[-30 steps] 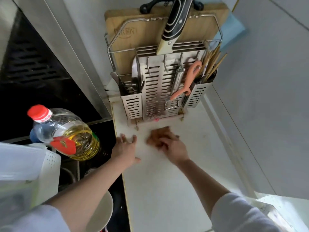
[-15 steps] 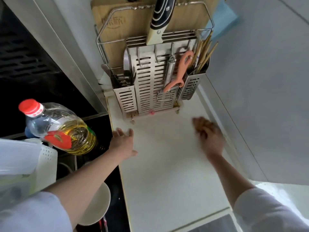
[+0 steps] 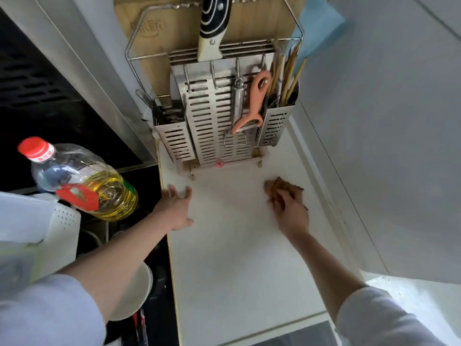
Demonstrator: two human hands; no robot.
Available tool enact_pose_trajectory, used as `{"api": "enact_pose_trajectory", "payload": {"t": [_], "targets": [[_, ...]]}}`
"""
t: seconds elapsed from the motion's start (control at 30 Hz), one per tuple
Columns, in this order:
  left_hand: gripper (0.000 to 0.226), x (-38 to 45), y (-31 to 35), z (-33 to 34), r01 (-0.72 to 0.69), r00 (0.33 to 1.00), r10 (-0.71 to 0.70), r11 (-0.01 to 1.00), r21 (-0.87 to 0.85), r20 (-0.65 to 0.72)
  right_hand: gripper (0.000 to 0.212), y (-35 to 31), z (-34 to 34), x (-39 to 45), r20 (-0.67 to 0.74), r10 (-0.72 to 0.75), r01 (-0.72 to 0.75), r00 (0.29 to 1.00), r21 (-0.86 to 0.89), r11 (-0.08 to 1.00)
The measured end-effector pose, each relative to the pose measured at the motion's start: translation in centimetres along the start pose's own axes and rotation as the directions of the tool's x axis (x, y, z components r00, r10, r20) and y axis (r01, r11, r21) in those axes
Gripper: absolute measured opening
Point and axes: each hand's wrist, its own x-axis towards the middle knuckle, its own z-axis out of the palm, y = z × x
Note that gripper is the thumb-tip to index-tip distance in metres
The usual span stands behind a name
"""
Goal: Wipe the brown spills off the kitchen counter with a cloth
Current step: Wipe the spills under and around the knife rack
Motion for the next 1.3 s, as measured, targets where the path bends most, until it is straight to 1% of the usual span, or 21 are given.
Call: {"api": "enact_pose_trajectory", "payload": {"t": [0.07, 0.13, 0.2, 0.23, 0.3, 0.37, 0.43, 0.47, 0.53, 0.6, 0.67, 0.73, 0.8, 0.83, 0.9, 0.97, 1.03, 1.1, 1.13, 1.2, 1.3], "targets": [[0.104, 0.1, -0.1, 0.0, 0.001, 1.000, -0.001, 1.000, -0.006, 0.000, 0.033, -2.7, 1.5, -0.2, -0.023, 0.002, -0.002, 1.000, 0.002, 1.000], [0.104, -0.2, -0.2, 0.2, 0.000, 1.000, 0.000, 1.000, -0.015, 0.014, 0.035, -5.9, 5.0, -4.6, 0.127, -0.278, 0.274, 0.952, 0.044, 0.961], [0.104, -0.2, -0.4, 0.2, -0.005, 1.000, 0.005, 1.000, -0.018, 0.015, 0.034, -8.1, 6.9, -10.2, 0.363, -0.548, 0.541, 0.754, 0.132, 0.831], [0.104, -0.1, -0.5, 0.2, -0.009, 1.000, 0.010, 1.000, -0.021, 0.014, 0.032, -7.8, 6.9, -11.2, 0.385, -0.605, 0.600, 0.697, 0.151, 0.786], [0.103, -0.1, -0.7, 0.1, -0.025, 1.000, 0.025, 1.000, -0.008, 0.010, 0.030, -6.6, 5.4, -8.9, 0.328, -0.538, 0.520, 0.777, 0.148, 0.841], [0.101, -0.3, -0.6, 0.1, -0.035, 0.999, 0.035, 0.999, 0.011, 0.010, 0.033, -5.3, 3.5, -4.0, 0.226, -0.303, 0.297, 0.926, 0.060, 0.953], [0.101, -0.2, -0.4, 0.2, -0.035, 0.999, 0.035, 0.999, 0.003, 0.003, 0.036, -5.1, 2.8, -1.2, 0.103, -0.034, 0.038, 0.994, -0.037, 0.999], [0.101, -0.1, -0.4, 0.1, -0.036, 0.999, 0.036, 0.999, 0.004, -0.005, 0.036, -5.9, 3.4, -1.4, 0.063, 0.001, 0.002, 0.998, -0.051, 0.999], [0.102, -0.2, -0.7, 0.1, -0.037, 0.999, 0.037, 0.999, -0.001, 0.002, 0.033, -8.6, 5.8, -5.7, 0.097, -0.154, 0.156, 0.983, -0.017, 0.988], [0.099, -0.8, -0.7, 0.1, -0.035, 0.999, 0.035, 0.999, 0.015, -0.011, 0.030, -9.5, 7.9, -13.4, 0.286, -0.456, 0.436, 0.843, 0.134, 0.890], [0.085, -1.9, 0.1, 0.3, -0.029, 0.992, 0.037, 0.997, 0.076, -0.118, 0.030, -7.1, 7.2, -18.9, 0.356, -0.600, 0.565, 0.716, 0.208, 0.799], [0.074, -3.5, 2.0, 0.8, -0.095, 0.976, 0.115, 0.989, 0.115, -0.186, 0.032, -2.6, 4.1, -18.8, 0.277, -0.494, 0.476, 0.824, 0.132, 0.869], [0.076, -4.9, 4.6, 2.3, -0.203, 0.968, 0.208, 0.978, 0.049, -0.141, 0.033, 1.8, 0.2, -15.8, 0.065, -0.196, 0.198, 0.979, -0.026, 0.980], [0.080, -5.4, 5.6, 3.1, -0.233, 0.966, 0.233, 0.972, 0.017, -0.109, 0.030, 3.5, -1.3, -14.0, -0.049, -0.015, 0.012, 0.999, -0.070, 0.997], [0.090, -5.8, 6.8, 4.4, -0.239, 0.968, 0.238, 0.971, -0.009, -0.082, 0.026, 4.2, -2.3, -12.3, -0.211, 0.214, -0.233, 0.954, -0.071, 0.970], [0.095, -5.8, 6.9, 4.9, -0.231, 0.969, 0.229, 0.973, -0.005, -0.089, 0.023, 1.3, 0.4, -14.2, -0.219, 0.149, -0.155, 0.964, -0.010, 0.988], [0.097, -5.5, 6.9, 4.9, -0.236, 0.968, 0.234, 0.972, -0.004, -0.092, 0.025, -2.7, 4.5, -19.6, -0.020, -0.086, 0.086, 0.996, 0.003, 0.996], [0.097, -5.4, 7.0, 4.8, -0.237, 0.969, 0.235, 0.971, -0.012, -0.076, 0.028, -4.2, 6.1, -25.1, 0.195, -0.342, 0.336, 0.919, 0.063, 0.940], [0.097, -5.4, 7.0, 4.8, -0.233, 0.970, 0.232, 0.972, -0.014, -0.069, 0.028, -3.3, 5.4, -25.8, 0.214, -0.421, 0.411, 0.881, 0.090, 0.907], [0.096, -5.4, 7.0, 4.8, -0.237, 0.970, 0.235, 0.971, -0.015, -0.062, 0.028, 0.7, 2.7, -24.4, 0.151, -0.322, 0.321, 0.935, 0.030, 0.947], [0.093, -5.4, 7.0, 5.0, -0.237, 0.970, 0.235, 0.971, -0.022, -0.064, 0.026, 6.9, -2.3, -20.8, -0.057, 0.099, -0.105, 0.993, -0.103, 0.989]]}}
